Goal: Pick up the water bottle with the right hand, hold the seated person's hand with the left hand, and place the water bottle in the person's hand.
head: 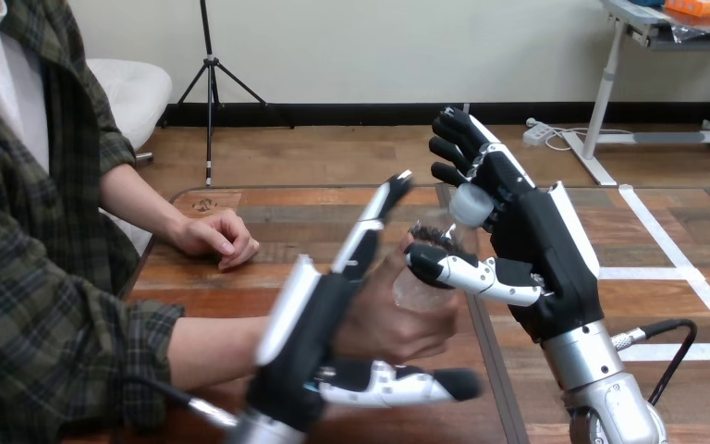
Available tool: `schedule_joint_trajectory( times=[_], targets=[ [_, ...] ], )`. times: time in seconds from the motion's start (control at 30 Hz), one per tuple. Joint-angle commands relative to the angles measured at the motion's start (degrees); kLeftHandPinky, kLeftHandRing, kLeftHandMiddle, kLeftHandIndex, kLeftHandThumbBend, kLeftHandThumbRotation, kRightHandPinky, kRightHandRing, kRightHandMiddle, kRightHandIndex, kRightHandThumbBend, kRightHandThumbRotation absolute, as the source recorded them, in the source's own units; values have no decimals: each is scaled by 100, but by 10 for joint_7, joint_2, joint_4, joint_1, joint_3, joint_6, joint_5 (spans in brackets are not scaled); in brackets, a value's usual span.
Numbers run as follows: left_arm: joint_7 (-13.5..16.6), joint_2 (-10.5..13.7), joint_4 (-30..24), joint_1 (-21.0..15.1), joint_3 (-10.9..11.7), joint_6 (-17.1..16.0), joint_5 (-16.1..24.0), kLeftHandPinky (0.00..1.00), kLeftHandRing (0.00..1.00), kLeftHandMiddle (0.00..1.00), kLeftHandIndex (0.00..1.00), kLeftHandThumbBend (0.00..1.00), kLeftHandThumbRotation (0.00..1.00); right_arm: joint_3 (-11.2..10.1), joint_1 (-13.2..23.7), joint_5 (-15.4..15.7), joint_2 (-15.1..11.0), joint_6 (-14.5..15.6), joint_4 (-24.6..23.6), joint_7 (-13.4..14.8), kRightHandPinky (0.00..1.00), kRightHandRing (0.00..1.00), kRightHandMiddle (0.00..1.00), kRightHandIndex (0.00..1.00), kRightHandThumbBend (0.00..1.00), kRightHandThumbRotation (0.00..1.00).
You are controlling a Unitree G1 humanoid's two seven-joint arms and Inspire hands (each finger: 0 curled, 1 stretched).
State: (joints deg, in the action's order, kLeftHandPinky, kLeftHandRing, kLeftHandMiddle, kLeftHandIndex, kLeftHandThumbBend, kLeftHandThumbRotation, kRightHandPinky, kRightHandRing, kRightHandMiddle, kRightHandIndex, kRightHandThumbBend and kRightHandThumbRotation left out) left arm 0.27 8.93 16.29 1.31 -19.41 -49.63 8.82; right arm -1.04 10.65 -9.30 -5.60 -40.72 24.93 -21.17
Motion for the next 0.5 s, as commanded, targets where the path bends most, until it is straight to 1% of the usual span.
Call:
schedule_joint_trajectory(
  times=[0.0,0.17,0.33,0.43,0.47],
  targets=[
    [6,-27,27,-23,17,-35,-13,100,100,100,100,100,52,-8,9,-16,14,-23,-23,7,88,91,92,89,79,23],
    [11,-46,41,-20,28,-54,-8,100,100,100,100,100,61,-10,3,-19,22,-31,-21,12,87,90,90,87,78,26],
    [21,-63,54,-16,38,-71,-1,100,100,100,100,100,65,-11,-3,-14,28,-39,-20,22,85,89,89,86,77,28],
    [28,-72,60,-14,42,-81,6,100,100,100,100,98,68,-11,-7,-12,31,-43,-23,28,84,88,88,85,77,30],
    [29,-74,62,-14,43,-83,7,100,100,100,100,95,69,-11,-9,-12,32,-44,-24,30,83,88,88,85,76,31]
  ],
)
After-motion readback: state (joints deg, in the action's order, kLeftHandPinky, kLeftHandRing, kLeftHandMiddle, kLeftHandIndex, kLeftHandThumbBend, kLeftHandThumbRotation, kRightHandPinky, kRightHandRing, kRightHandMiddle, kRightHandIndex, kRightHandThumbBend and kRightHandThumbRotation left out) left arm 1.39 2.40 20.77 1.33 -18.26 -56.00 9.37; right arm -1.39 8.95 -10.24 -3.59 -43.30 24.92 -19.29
